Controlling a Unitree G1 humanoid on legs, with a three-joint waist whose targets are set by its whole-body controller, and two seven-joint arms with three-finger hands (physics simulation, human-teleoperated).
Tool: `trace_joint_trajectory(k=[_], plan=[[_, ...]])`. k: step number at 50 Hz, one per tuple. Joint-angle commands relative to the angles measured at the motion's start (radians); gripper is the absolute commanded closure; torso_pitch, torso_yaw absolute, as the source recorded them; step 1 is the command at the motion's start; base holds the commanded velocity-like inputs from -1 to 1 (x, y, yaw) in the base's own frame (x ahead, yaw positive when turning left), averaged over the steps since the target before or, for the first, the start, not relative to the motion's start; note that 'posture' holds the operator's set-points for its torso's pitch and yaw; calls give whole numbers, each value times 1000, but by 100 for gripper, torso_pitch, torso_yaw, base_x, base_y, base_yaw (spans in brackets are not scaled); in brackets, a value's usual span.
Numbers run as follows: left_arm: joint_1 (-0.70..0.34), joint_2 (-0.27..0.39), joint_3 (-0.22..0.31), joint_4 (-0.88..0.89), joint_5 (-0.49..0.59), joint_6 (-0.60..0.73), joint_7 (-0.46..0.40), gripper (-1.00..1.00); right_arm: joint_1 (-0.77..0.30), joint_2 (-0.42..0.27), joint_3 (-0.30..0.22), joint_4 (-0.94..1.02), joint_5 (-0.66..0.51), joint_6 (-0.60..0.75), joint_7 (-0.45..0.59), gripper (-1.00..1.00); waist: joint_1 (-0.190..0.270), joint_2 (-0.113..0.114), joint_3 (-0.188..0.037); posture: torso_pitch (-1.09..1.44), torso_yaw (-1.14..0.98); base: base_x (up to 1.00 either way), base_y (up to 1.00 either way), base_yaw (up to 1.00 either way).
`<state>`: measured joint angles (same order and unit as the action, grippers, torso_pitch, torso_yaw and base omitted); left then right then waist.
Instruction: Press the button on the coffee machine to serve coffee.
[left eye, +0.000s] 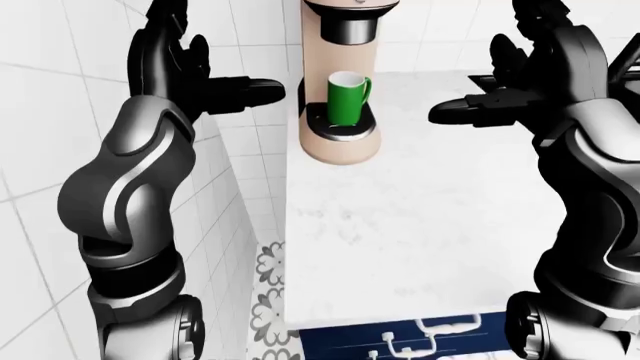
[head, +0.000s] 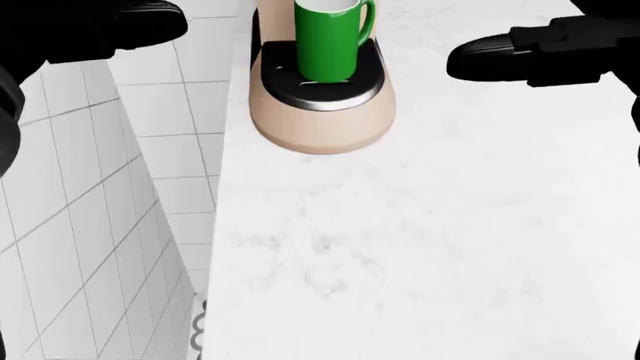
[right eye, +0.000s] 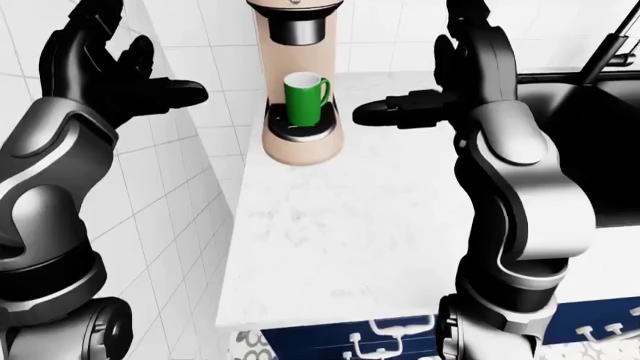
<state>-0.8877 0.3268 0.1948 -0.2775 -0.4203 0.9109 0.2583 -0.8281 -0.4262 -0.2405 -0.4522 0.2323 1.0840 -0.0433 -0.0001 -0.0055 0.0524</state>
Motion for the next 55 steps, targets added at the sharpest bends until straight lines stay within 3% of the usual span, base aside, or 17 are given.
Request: trace_joint_trajectory(k=[1, 17, 18, 20, 21, 24, 26, 27, 29, 30, 35, 55], plan=[[-35, 12, 10, -32, 0, -28, 1, -100, -35, -14, -14, -30, -3, -24, -2, -100, -1, 0, -34, 0, 0, 0, 0, 0], [-32, 11, 8, -30, -4, -31, 6, -100, -26, -10, -19, -33, 1, -37, 1, -100, 3, -5, -25, 0, 0, 0, 0, 0], [-32, 11, 8, -30, -3, -32, 6, -100, -26, -10, -19, -33, 2, -41, 1, -100, 4, 0, -52, 0, 0, 21, 0, 0], [-31, 10, 7, -29, -2, -34, 6, -100, -24, -12, -18, -31, 1, -45, 2, -100, 6, 2, 7, 0, 0, 48, 0, 0], [-32, 10, 7, -28, -2, -35, 6, -100, -23, -13, -18, -30, 1, -47, 3, -100, 6, 0, 17, 0, 0, 52, 0, 0], [-34, 10, 7, -26, -1, -35, 7, -100, -28, -12, -13, -27, 1, -47, 2, -100, 12, -10, 23, 0, 0, 54, 0, 0], [-35, 11, 7, -23, -1, -36, 6, -100, -26, -12, -12, -17, -4, -44, -1, -100, 13, -28, 24, 0, 0, 47, 0, 0], [-35, 11, 8, -23, -1, -36, 7, -100, -26, -11, -13, -15, -5, -43, -1, -100, 12, -39, 21, 0, 0, 16, 0, 0], [-35, 11, 8, -21, 0, -39, 6, -100, -30, -10, -11, -22, -6, -33, -4, -100, 15, -24, -22, 0, 0, 0, 0, 0], [-35, 11, 7, -19, 1, -41, 6, -100, -30, -10, -11, -21, -6, -33, -3, -100, 13, -20, -26, 0, 0, 0, 0, 0], [-38, 13, 11, -27, -6, -29, 12, -100, -25, -10, -10, -19, -11, -39, 1, -100, 3, -5, -22, 0, 0, 0, 0, 0], [-31, 15, 4, -24, -10, -33, 8, -100, -28, -7, -12, -25, -13, -31, 6, -100, 3, -9, -22, -2, 0, 0, 0, 0]])
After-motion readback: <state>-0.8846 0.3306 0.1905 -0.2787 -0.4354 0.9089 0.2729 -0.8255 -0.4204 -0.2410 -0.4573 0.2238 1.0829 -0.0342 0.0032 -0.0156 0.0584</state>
